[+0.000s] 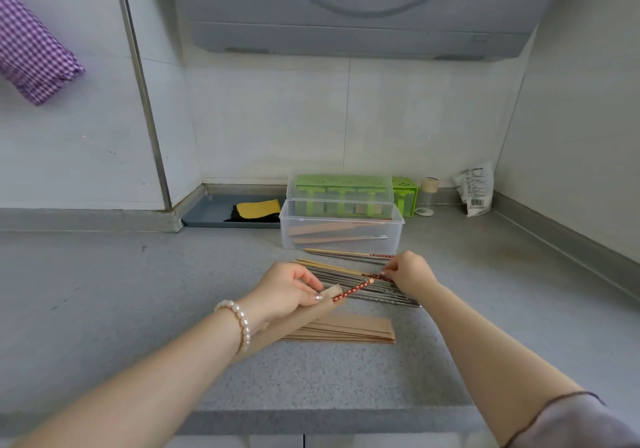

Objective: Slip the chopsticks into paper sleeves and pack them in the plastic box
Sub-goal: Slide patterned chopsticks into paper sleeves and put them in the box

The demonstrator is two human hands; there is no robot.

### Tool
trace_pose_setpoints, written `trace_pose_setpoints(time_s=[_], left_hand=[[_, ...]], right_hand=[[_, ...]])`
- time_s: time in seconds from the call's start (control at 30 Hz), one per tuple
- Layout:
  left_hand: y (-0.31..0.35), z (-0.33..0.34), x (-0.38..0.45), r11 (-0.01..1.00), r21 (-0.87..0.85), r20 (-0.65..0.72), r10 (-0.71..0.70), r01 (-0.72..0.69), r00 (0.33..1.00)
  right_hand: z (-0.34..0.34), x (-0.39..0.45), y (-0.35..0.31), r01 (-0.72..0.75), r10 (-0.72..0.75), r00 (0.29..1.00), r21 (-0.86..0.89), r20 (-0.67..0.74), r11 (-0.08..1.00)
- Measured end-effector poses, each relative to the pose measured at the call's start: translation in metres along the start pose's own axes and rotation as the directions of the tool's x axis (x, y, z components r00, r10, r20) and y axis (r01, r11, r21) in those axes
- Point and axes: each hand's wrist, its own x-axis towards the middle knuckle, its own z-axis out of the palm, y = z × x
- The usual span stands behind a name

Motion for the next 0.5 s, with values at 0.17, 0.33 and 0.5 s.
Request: trace_pose_setpoints(time_s=[0.17, 0.33, 0.5], left_hand=[[-0.003, -0.001, 0.004, 1.0, -0.022, -0.001, -0.006, 0.006, 1.0], [-0.005, 0.0, 0.006, 0.999, -0.036, -0.005, -0.017, 0.017, 1.0], [-0.007, -0.003, 0.004, 1.0, -0.026, -0.011, -0.01, 0.009, 1.0]], right_hand=[[0.004, -0.001, 0.002, 0.059, -0.059, 0.998, -0.003, -0.01, 0.998], [0.004, -0.004, 0.006, 0.151, -0.154, 0.986, -0.048, -0.062, 0.987], [-0.008, -0.01, 0.003, 0.149, -0.125, 0.974, 0.12, -0.187, 0.982]])
